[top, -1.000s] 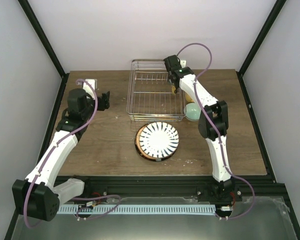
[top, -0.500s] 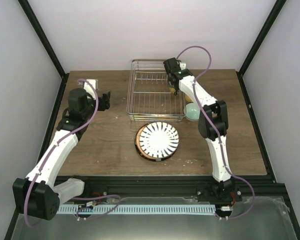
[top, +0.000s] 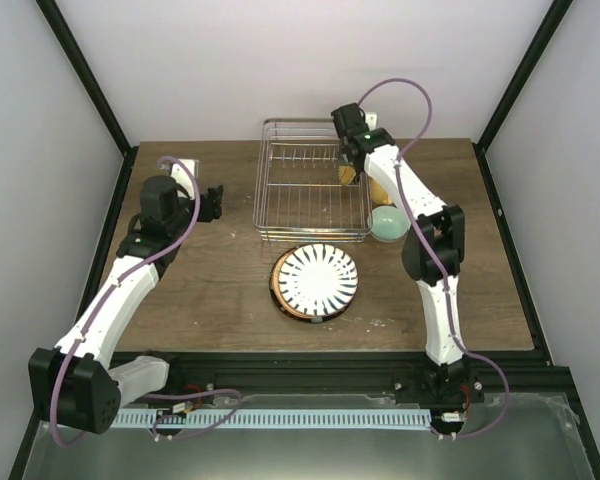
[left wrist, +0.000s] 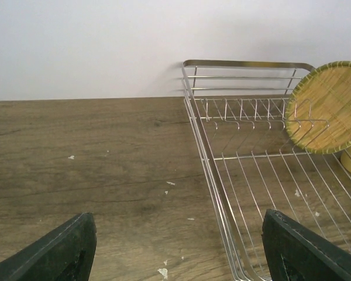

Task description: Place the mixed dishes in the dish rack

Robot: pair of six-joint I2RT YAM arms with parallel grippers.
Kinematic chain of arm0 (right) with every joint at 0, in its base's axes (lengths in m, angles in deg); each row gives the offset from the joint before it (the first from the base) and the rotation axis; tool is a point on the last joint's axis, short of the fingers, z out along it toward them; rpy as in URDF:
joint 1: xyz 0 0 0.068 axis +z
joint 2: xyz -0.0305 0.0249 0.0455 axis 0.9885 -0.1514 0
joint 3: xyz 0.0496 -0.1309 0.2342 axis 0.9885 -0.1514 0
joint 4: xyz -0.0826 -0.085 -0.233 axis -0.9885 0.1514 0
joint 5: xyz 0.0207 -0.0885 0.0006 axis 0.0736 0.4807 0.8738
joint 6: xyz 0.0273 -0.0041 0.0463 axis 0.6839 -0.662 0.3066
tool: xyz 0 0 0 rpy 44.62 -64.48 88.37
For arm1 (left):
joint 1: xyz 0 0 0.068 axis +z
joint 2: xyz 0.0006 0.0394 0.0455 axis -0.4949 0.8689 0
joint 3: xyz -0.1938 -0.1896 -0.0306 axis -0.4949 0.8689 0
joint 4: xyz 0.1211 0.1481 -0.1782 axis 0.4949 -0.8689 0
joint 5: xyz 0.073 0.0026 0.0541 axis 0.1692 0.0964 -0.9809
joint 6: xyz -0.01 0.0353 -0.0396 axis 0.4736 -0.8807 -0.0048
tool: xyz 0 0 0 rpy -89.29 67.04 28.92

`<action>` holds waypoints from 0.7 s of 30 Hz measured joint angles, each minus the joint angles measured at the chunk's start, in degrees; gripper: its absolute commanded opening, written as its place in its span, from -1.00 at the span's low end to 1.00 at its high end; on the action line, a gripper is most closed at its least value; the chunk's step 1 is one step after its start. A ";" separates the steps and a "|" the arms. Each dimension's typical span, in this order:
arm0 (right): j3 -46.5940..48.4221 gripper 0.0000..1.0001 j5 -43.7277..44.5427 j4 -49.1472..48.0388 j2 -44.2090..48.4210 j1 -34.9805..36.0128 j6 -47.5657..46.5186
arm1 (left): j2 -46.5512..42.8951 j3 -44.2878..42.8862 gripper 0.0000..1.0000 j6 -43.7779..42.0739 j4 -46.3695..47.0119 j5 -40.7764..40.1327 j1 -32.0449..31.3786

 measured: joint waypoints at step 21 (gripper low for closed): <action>-44.00 0.16 -27.08 -7.65 48.50 0.00 -9.22 | 7.72 -3.54 0.49 -2.84 -17.64 15.56 -3.82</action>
